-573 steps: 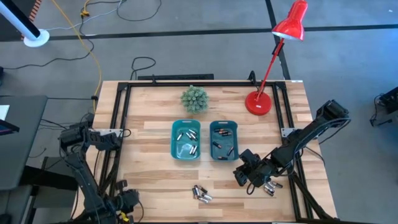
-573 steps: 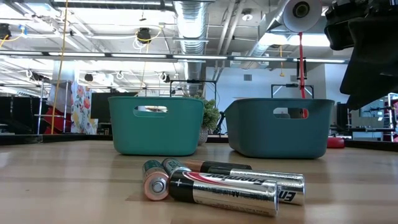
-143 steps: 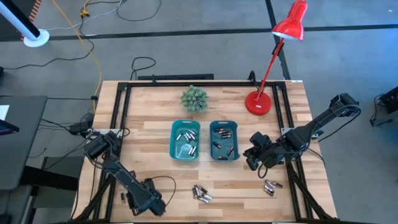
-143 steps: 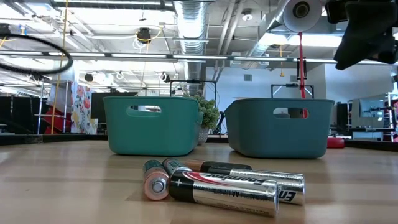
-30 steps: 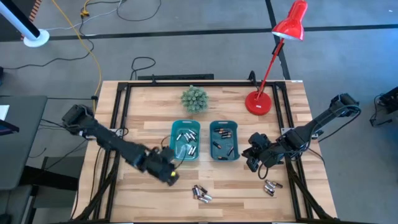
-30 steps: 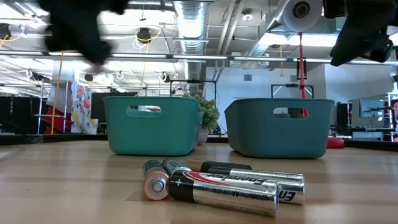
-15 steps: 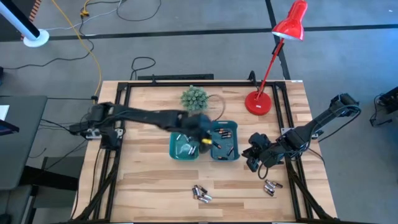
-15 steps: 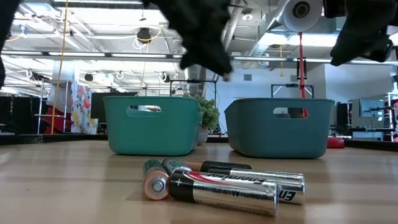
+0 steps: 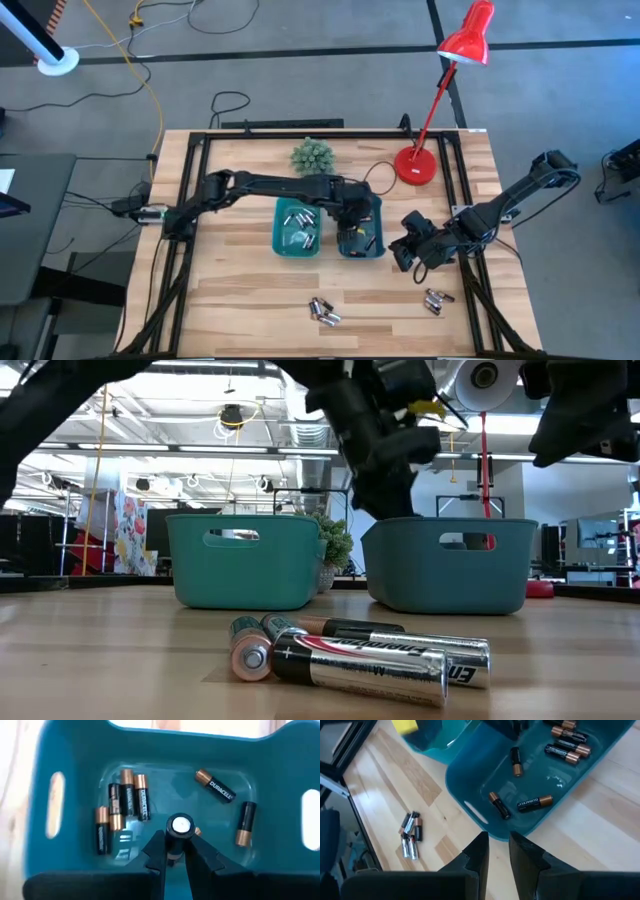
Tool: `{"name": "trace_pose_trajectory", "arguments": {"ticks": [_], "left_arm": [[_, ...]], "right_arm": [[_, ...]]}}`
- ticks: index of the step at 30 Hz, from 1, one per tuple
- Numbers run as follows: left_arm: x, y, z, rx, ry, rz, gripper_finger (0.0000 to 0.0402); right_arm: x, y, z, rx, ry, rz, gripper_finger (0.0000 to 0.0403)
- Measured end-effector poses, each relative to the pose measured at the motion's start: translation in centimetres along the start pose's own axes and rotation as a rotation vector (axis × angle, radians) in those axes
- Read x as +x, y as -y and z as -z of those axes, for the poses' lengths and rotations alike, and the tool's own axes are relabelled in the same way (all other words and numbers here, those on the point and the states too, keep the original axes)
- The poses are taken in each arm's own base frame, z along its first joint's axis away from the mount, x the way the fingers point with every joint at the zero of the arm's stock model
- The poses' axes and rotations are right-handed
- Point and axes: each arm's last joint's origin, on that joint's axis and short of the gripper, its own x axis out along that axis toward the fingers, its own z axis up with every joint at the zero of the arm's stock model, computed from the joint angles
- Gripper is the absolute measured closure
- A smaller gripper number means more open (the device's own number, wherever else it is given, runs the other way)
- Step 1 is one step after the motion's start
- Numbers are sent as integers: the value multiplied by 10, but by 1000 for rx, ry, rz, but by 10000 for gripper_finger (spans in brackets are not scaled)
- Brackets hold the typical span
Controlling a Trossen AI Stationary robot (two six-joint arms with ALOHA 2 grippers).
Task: Sort batteries
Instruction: Put the black battery into the blue bin
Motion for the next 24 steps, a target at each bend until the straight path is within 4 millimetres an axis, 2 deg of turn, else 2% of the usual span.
{"name": "trace_pose_trajectory", "arguments": {"ticks": [5,12,16,24], "left_arm": [[15,0,3,13,-27,26,360],[16,-1,3,10,-17,19,272],[16,-2,3,10,-15,17,241],[13,-4,-1,108,11,-6,225]], "right_arm": [[2,1,-4,66,12,12,310],[5,4,-11,98,33,31,310],[6,5,-14,109,40,39,310],[7,5,-15,110,43,41,310]]}}
